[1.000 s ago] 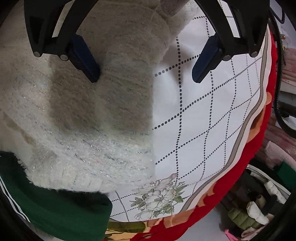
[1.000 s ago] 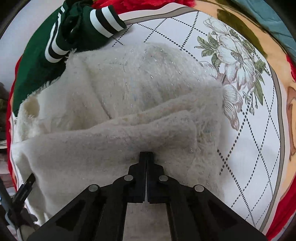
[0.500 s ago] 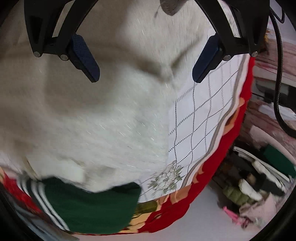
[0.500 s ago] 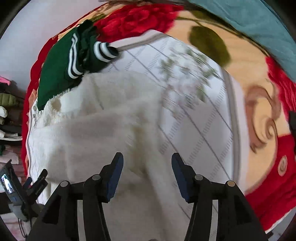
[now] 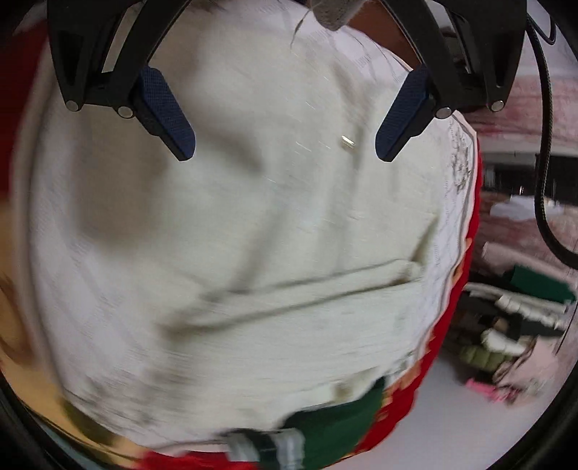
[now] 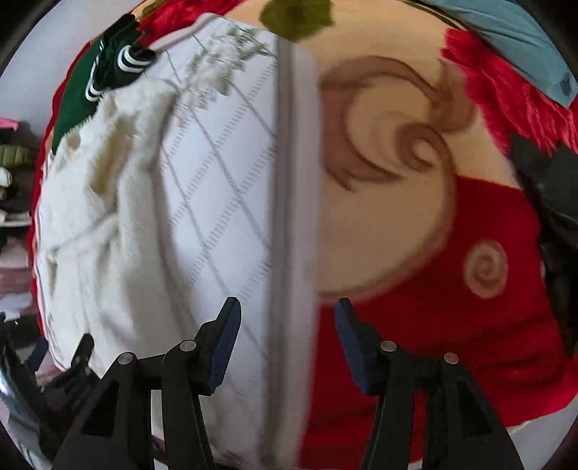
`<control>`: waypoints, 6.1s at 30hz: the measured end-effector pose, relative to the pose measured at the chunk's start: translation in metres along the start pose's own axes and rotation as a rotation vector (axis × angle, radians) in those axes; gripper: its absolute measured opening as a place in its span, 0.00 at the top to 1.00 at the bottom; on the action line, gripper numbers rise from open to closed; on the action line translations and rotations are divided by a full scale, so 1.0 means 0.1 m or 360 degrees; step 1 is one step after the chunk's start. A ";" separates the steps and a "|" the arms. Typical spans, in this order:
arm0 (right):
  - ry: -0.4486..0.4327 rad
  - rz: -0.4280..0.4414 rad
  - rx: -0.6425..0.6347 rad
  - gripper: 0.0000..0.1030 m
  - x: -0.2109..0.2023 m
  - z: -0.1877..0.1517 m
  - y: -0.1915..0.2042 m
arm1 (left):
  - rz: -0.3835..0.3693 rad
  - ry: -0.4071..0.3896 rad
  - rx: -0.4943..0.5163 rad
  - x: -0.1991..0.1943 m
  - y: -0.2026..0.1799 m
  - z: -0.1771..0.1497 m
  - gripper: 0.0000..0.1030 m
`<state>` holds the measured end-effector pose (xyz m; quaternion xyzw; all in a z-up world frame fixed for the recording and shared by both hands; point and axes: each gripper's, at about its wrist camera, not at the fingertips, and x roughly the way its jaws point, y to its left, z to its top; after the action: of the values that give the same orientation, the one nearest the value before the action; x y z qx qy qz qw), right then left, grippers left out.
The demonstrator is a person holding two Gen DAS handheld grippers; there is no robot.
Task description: Fold large clothes
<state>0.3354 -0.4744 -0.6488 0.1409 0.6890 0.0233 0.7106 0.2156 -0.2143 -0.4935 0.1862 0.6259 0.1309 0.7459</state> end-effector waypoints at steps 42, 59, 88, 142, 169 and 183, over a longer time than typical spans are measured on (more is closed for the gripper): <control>0.0237 0.1030 0.0101 0.75 1.36 1.66 1.88 | -0.0230 -0.0074 -0.0393 0.06 0.47 -0.19 0.86; 0.0013 0.0359 -0.0423 0.78 0.10 1.31 4.83 | -0.0700 -0.0078 -0.0819 0.61 3.06 -0.44 0.81; 0.0077 0.0689 -0.0189 0.32 1.39 2.15 3.78 | -0.0451 0.0489 -0.1267 2.59 3.82 -0.85 0.09; 0.0139 0.0031 -0.0333 0.78 0.77 1.53 3.29 | -0.0472 0.0101 -0.0820 1.81 2.60 1.04 0.07; 0.0224 -0.0020 -0.0720 0.79 0.56 0.70 4.13 | -0.0407 0.0081 -0.0962 1.37 2.89 0.16 0.07; -0.0061 0.0411 -0.0349 0.23 0.14 0.78 2.92 | -0.0450 0.0050 -0.0837 1.28 2.64 0.53 0.07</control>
<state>0.4601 -0.2046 -0.5941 0.1504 0.6447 0.1867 0.7258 0.3010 0.0713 -0.4823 -0.1046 0.6018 0.1863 0.7695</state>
